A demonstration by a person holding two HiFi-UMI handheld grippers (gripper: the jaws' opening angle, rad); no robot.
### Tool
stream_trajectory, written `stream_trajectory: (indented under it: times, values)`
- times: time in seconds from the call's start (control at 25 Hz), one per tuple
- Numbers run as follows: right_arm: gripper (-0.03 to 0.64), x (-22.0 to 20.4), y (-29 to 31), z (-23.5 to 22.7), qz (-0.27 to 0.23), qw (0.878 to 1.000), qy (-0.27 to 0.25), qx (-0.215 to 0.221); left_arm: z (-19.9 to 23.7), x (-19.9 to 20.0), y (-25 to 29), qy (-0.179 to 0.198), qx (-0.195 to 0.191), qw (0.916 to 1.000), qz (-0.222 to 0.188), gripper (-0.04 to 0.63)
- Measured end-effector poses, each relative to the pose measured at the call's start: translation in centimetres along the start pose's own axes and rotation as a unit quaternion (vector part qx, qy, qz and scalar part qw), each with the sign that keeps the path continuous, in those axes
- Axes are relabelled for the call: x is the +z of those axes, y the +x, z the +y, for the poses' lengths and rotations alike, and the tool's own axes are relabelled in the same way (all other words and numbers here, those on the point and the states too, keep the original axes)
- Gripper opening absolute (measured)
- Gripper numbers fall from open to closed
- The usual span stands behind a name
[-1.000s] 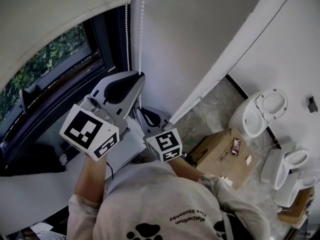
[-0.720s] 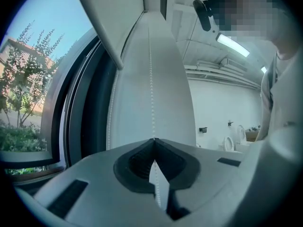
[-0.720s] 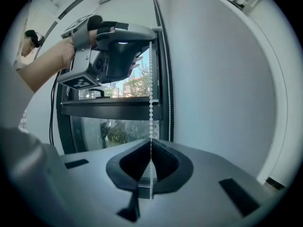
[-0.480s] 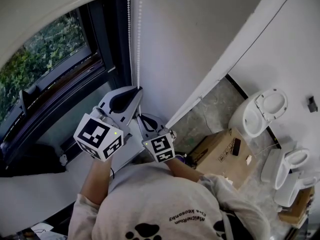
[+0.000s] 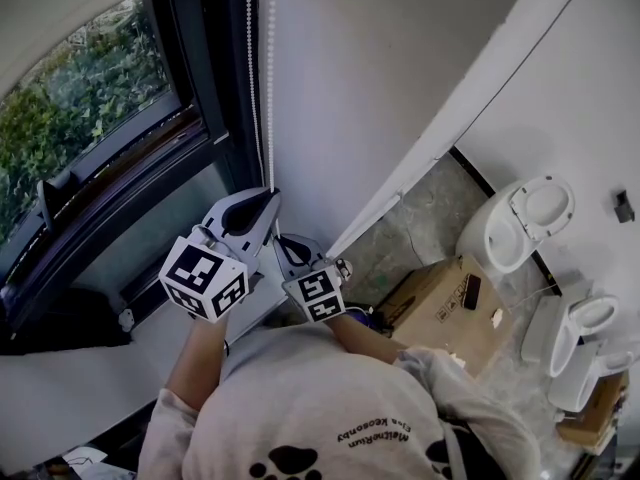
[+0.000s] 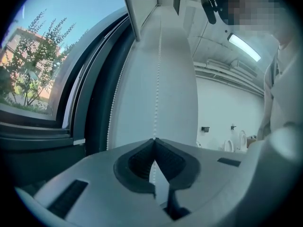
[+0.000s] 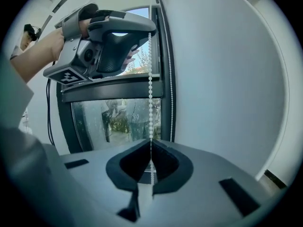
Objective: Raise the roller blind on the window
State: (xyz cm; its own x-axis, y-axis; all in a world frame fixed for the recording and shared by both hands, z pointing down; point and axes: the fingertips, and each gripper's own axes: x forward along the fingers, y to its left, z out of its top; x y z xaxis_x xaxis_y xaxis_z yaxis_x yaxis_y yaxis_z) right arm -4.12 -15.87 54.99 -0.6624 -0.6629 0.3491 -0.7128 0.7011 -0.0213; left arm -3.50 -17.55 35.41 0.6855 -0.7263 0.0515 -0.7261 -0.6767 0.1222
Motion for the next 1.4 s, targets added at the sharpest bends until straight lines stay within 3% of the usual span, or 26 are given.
stream_trajectory:
  times: [0.52, 0.96, 1.08, 1.4]
  values:
    - [0.011, -5.1, 1.0, 0.0, 0.079, 0.997, 0.022, 0.008, 1.0, -4.9, 0.3, -0.031, 0.008, 0.9988, 0.037, 0.009]
    - [0.012, -5.3, 0.7, 0.1, 0.095, 0.995, 0.004, 0.008, 1.1, -6.2, 0.6, -0.034, 0.008, 0.9985, 0.041, 0.009]
    - [0.061, -3.3, -0.3, -0.2, 0.072, 0.997, 0.009, 0.008, 1.2, -6.1, 0.7, -0.032, 0.008, 0.9987, 0.039, 0.008]
    - [0.06, 7.6, -6.1, -2.5, -0.045, 0.998, 0.034, -0.037, 1.3, -6.0, 0.6, -0.031, 0.005, 0.9989, 0.033, 0.009]
